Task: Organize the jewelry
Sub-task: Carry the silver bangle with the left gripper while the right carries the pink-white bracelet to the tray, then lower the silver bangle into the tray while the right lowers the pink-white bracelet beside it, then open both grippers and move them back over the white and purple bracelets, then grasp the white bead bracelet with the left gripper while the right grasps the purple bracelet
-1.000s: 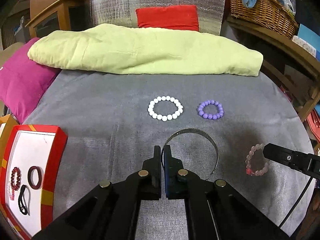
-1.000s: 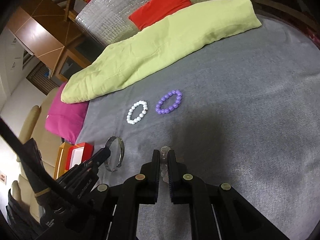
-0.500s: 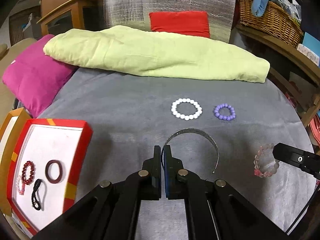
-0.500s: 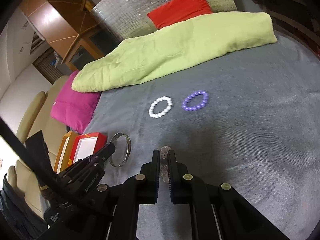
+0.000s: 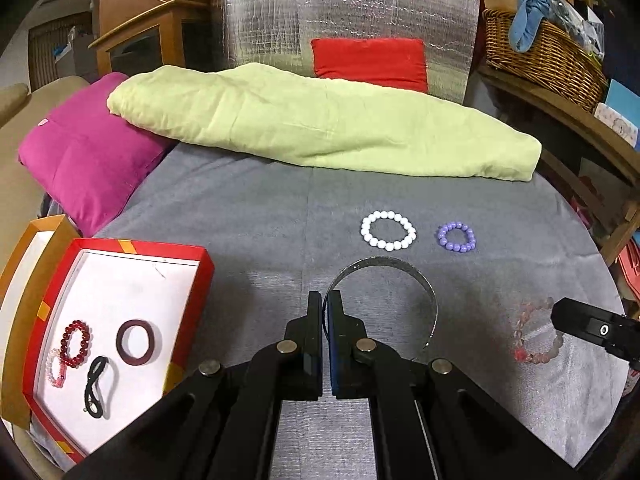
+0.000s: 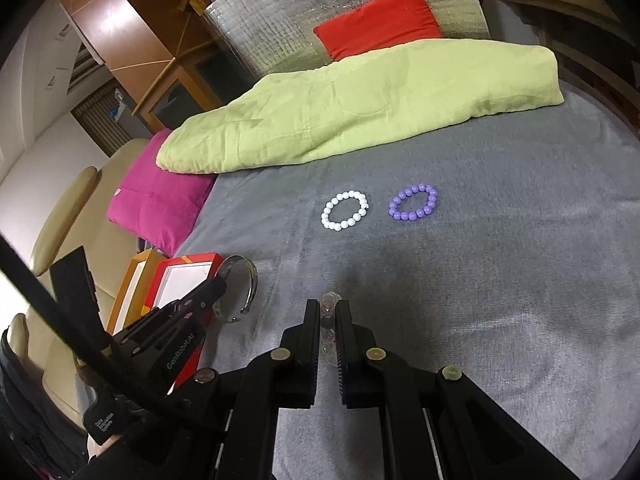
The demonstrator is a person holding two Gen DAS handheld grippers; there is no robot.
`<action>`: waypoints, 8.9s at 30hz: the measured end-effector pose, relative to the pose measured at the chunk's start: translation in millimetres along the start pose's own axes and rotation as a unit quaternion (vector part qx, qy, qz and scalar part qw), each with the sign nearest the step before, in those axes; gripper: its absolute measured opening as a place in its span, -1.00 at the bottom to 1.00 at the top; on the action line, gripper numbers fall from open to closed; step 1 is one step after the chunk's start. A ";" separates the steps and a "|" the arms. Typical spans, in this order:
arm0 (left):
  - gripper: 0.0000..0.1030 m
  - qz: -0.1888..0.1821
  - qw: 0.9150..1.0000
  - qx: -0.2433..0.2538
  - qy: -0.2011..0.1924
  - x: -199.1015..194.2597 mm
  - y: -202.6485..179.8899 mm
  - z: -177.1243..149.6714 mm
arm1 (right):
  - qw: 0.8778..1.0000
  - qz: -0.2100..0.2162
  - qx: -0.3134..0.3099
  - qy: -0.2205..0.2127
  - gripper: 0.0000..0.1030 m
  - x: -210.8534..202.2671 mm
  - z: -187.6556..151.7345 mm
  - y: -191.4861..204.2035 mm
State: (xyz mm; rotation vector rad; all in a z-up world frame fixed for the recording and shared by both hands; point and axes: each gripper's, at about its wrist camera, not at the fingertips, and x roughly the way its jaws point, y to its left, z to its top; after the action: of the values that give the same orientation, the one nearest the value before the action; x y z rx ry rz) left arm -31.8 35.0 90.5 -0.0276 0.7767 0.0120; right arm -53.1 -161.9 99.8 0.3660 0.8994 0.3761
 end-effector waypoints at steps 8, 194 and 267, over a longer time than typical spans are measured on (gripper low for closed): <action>-0.95 0.008 1.000 -0.004 -0.007 -8.3 12.8 -2.6 | 1.000 0.003 -0.012 0.001 -0.85 -1.1 -0.3 15.8; 0.14 0.184 0.971 -0.144 0.042 17.1 255.2 -2.4 | 0.986 0.042 -0.122 0.108 -0.44 206.6 17.7 212.9; 0.40 0.015 0.997 -0.003 0.077 81.0 10.2 -3.1 | 0.969 -0.225 -0.038 0.092 -0.73 144.4 95.4 -83.2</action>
State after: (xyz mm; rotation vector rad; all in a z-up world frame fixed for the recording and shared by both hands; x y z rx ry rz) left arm 23.6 45.1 31.4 -0.0233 0.9312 0.0408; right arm 119.2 -182.1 17.5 0.0491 1.1143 0.0244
